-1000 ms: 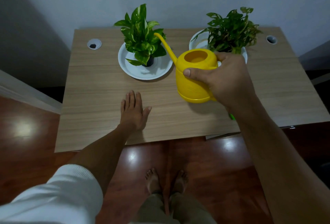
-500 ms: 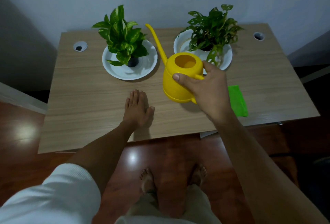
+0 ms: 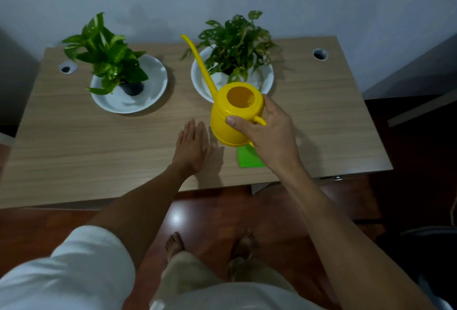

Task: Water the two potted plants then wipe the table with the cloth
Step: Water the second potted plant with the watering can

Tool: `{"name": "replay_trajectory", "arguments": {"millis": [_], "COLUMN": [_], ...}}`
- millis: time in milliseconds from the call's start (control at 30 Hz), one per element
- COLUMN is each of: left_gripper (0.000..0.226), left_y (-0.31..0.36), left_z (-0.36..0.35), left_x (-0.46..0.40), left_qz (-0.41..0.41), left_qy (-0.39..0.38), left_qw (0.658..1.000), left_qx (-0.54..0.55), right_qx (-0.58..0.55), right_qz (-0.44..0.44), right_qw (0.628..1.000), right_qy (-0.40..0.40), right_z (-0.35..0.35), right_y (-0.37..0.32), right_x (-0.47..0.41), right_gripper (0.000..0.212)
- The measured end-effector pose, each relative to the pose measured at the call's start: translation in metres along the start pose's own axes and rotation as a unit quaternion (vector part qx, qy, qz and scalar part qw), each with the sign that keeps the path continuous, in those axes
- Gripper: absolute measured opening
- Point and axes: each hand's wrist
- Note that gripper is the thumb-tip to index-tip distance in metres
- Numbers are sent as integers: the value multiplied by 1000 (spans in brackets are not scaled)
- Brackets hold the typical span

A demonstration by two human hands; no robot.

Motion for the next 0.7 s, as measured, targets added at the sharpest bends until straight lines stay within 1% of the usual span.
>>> {"name": "replay_trajectory", "arguments": {"millis": [133,233,267,400,533,633,700], "left_gripper": [98,88,88,100,96,87,88], "left_y": [56,93,103,144,172,192,203], "left_z": [-16,-27,-31,-42,-55,-66,-72], "left_x": [-13,-24,-29,-45,-67,-81,-87], "left_qz": [-13,-20,-25,-55,-98,-132,-151], "left_qy": [-20,-32,-38,-64,-78,-100,-106], "left_qw": [1000,999,999,996,992,985,982], "left_qx": [1,1,0,-8,-24,-42,-44], "right_qx": [-5,6,7,14,8,23,36], "right_qz": [-9,-17,-18,-21,-27,-34,-37], "right_qw": [1000,1000,999,997,993,989,986], "right_qy": [3,23,30,70,113,142,161], "right_z": [56,90,100,136,162,179,186], "right_y": [17,30,33,47,62,74,83], "right_x": [-2,-5,-5,-6,-8,-12,-14], "right_gripper": [61,61,62,63,65,62,60]}}
Point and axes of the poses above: each hand's wrist, its own x-axis away from the middle knuckle, its own z-axis out of the back of the hand, y = z × x, and after that the axes turned 1 degree about y, right-handed
